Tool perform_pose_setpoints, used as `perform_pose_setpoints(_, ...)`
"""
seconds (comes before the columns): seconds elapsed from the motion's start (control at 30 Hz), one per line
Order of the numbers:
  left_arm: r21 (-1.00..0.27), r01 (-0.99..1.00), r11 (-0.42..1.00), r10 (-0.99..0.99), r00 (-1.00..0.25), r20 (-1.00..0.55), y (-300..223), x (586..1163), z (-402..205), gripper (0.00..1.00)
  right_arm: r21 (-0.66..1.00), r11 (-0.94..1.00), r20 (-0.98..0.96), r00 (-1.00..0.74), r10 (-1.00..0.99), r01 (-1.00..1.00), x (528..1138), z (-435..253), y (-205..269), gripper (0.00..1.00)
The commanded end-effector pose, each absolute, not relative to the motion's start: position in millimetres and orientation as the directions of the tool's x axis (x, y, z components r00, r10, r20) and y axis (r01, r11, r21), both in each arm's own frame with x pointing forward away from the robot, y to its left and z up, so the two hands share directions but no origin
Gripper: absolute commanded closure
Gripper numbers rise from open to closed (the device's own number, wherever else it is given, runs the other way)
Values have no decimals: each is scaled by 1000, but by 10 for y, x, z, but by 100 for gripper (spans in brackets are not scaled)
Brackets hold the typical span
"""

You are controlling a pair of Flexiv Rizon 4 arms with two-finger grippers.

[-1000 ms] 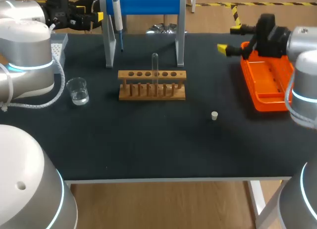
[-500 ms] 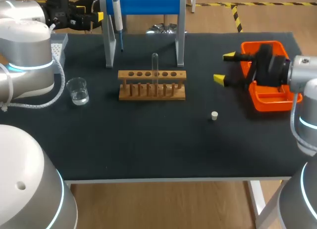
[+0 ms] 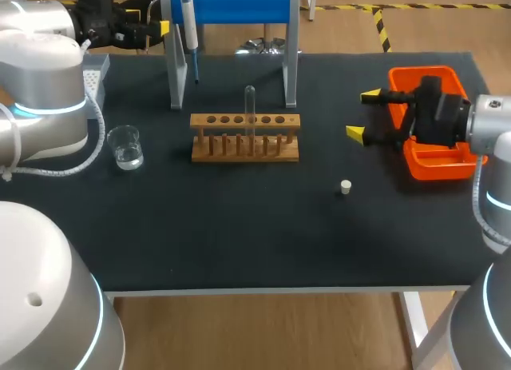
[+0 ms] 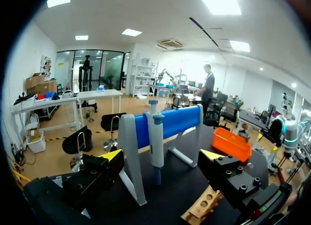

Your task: Invert the test tube, pick up the pipette, mount the tip to pipette, aspirate from beaker and dispense into the tube, eject the tip, return the pipette, and cap with the stopper.

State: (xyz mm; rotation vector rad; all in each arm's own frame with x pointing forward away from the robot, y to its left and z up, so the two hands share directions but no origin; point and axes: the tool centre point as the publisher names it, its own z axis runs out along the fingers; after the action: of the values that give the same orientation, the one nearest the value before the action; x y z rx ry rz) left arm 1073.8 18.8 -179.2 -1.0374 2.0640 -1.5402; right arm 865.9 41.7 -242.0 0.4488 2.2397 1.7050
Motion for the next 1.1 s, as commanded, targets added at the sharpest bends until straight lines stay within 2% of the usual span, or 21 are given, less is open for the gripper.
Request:
perform_pose_setpoints(0.03, -935, -322, 148, -745, -658, 109, 103, 10250, -1723, 0, 966, 250, -42, -909, 415, 70, 8648, -2418, 413, 0)
perform_pose_setpoints(0.27, -946, -256, 200, -726, -687, 33, -145, 9643, -1672, 0, 966, 250, -42, -909, 415, 70, 8648, -2418, 413, 0)
perform_pose_setpoints(0.57, -933, -244, 265, -694, -720, -9, -471, 9194, -1781, 0, 966, 250, -42, -909, 415, 70, 8648, -2418, 413, 0)
perform_pose_setpoints(1.1, -905, -264, 333, -674, -738, -33, -617, 8918, -1935, 0, 966, 250, -42, -909, 415, 70, 8648, -2418, 413, 0)
